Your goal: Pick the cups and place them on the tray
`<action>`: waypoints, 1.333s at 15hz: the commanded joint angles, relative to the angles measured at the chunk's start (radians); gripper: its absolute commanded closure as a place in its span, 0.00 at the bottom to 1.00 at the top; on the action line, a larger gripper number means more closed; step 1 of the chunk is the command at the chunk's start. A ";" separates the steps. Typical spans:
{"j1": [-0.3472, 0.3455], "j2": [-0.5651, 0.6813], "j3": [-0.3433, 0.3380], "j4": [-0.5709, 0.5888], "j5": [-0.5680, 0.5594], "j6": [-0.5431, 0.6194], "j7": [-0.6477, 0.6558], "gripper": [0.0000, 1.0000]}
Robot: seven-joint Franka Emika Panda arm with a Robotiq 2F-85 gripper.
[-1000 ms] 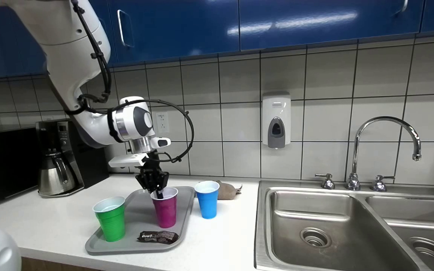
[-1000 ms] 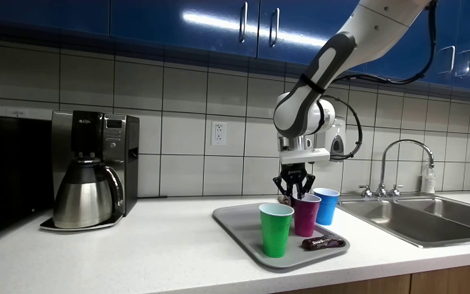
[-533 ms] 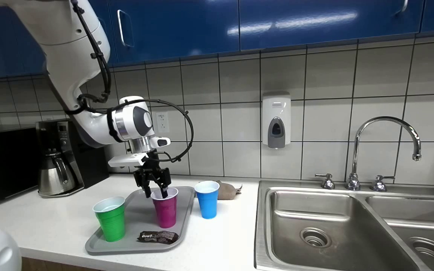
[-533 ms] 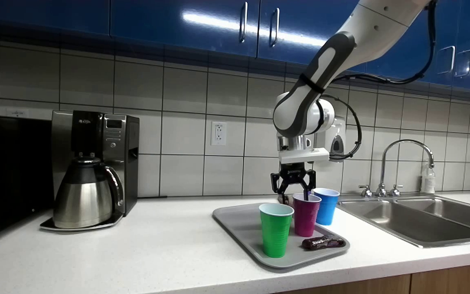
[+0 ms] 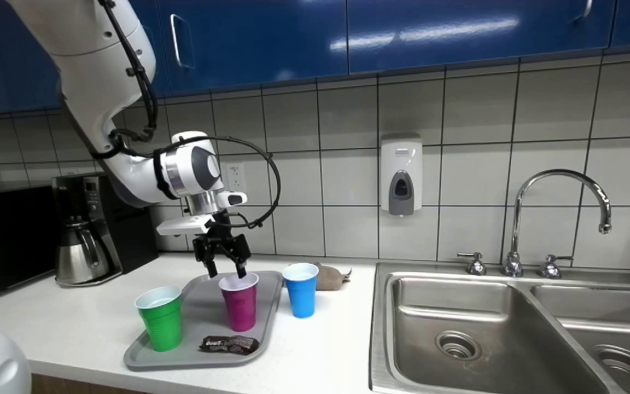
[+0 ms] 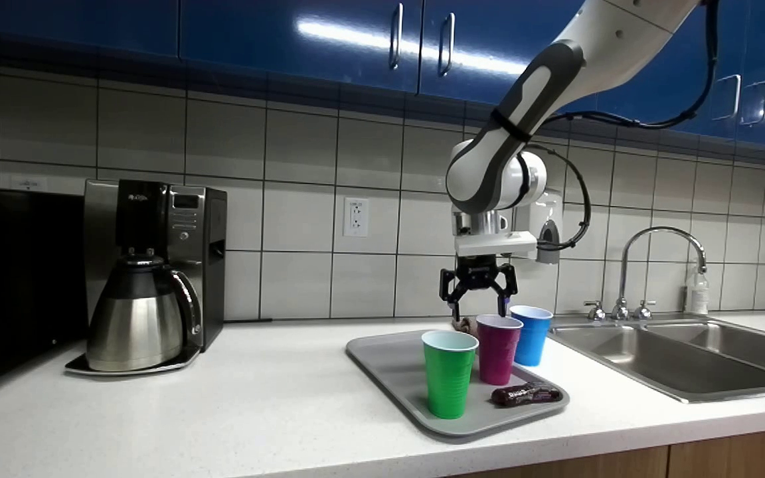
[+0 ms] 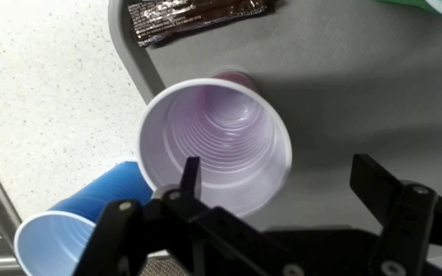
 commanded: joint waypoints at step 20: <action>-0.119 -0.039 -0.116 0.085 0.003 -0.111 0.002 0.00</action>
